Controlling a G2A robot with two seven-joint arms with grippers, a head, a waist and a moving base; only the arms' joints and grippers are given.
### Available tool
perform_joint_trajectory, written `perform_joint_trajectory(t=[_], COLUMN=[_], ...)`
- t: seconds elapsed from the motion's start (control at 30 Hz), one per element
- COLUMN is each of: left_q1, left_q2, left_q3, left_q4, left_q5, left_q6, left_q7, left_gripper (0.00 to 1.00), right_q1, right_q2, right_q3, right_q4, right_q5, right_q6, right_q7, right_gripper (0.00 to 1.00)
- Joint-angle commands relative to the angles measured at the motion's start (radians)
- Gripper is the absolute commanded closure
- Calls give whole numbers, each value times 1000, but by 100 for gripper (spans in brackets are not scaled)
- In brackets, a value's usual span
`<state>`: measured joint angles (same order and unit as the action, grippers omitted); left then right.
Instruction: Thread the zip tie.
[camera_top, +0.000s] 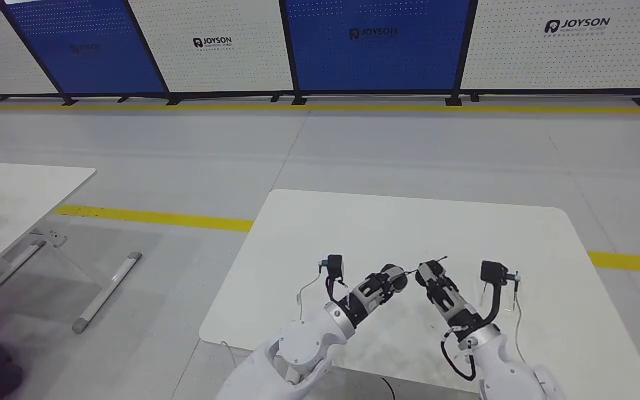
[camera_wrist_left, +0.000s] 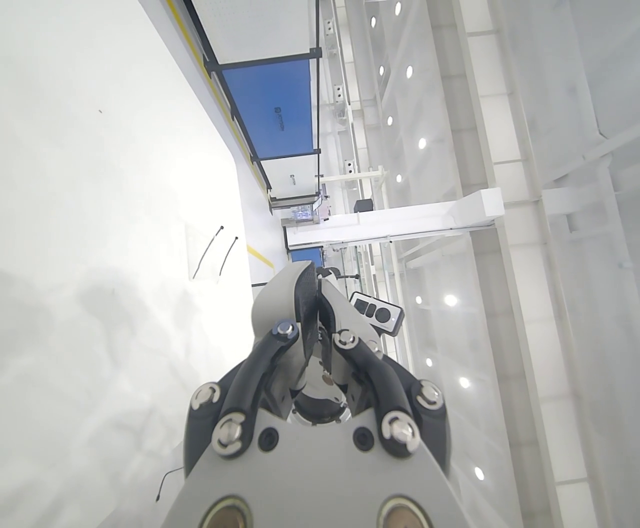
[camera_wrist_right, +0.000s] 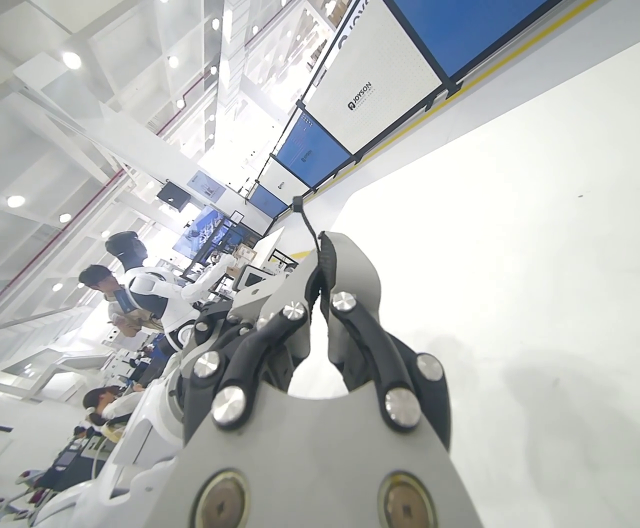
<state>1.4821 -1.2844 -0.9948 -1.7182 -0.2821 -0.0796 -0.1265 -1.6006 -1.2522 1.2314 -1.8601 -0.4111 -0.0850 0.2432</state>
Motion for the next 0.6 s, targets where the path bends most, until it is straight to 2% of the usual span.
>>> perform_joint_trajectory(t=[0.0, 0.13, 0.2, 0.33, 0.37, 0.57], left_q1=[1, 2, 2, 4, 5, 8], left_q2=[0, 1, 1, 1, 1, 2], left_q3=[0, 2, 3, 3, 3, 3], left_q4=[0, 1, -1, -3, -4, -11], left_q5=[3, 9, 12, 15, 16, 20], left_q6=[0, 2, 3, 2, 2, 1], left_q7=[2, 3, 3, 4, 3, -2], left_gripper=[100, 100, 100, 100, 100, 100], right_q1=[-5, -11, -13, -15, -16, -15], right_q2=[1, 1, 1, 2, 2, 2], right_q3=[1, 0, 0, 1, 1, -3], right_q4=[-3, -11, -15, -19, -19, -19], right_q5=[-4, -2, -3, -8, -8, -26], right_q6=[-2, -4, -5, -7, -7, -7], right_q7=[-4, -1, -1, -6, -8, -11], right_gripper=[73, 72, 75, 97, 100, 100])
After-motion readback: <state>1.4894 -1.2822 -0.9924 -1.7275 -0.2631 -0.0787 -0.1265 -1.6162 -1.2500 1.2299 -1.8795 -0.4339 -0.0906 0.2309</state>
